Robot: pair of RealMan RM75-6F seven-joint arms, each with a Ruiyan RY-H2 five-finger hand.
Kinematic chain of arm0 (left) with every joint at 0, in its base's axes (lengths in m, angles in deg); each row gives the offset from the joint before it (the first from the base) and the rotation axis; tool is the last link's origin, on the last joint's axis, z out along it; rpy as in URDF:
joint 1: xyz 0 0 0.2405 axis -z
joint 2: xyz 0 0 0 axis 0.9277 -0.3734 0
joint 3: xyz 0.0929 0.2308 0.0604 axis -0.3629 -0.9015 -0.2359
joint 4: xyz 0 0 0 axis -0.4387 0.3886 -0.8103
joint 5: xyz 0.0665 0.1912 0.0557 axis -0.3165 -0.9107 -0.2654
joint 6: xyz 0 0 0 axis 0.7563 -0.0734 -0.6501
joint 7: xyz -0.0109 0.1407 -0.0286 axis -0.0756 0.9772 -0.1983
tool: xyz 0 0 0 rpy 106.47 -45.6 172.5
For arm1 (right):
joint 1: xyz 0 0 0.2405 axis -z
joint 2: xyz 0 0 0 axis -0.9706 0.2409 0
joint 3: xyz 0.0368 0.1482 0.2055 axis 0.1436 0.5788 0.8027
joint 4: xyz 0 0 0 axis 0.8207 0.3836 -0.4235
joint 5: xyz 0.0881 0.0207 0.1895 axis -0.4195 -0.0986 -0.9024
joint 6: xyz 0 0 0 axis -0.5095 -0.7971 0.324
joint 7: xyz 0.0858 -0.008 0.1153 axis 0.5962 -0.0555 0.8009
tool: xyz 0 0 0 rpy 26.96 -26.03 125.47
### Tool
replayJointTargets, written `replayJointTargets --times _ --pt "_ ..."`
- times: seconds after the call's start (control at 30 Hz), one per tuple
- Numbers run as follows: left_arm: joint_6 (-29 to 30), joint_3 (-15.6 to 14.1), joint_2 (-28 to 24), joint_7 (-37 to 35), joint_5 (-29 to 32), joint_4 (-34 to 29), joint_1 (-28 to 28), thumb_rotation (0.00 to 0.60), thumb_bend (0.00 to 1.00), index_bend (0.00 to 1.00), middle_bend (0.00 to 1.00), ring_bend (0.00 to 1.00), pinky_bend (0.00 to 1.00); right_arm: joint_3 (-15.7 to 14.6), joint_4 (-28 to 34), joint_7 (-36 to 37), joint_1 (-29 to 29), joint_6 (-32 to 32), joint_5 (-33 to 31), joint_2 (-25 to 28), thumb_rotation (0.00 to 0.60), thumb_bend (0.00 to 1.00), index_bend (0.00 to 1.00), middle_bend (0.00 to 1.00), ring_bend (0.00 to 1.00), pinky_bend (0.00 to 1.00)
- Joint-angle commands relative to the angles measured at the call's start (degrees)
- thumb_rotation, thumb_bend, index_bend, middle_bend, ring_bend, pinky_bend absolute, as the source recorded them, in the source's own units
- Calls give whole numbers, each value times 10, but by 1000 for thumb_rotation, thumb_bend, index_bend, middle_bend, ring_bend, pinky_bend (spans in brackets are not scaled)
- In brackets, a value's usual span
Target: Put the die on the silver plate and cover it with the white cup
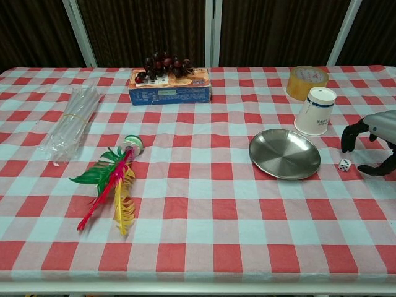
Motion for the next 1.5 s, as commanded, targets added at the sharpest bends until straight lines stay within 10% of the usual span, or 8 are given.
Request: replayJointTargets --times 0.03,0.67,0.9,1.23,1.5 --pt "0 -1 0 -6 -3 2 0 600 30 217 223 120 78 -5 -9 -1 -5 -3 4 -9 600 233 420 362 194 321" --pt "5 -2 2 -28 -2 13 -5 600 29 221 223 120 78 -2 31 12 -11 85 61 1 600 327 611 395 216 321" --pt "7 -2 2 -28 -4 12 -5 600 29 221 223 121 78 12 20 -12 -72 9 50 -33 600 327 603 378 215 325" --pt "10 -3 2 -34 4 17 -13 600 29 221 223 121 78 11 23 -45 -101 -26 29 -56 600 246 92 182 42 147" --pt "7 -2 6 -41 -2 24 -9 600 29 221 223 120 78 45 111 -16 -48 117 46 50 600 233 103 252 91 162"
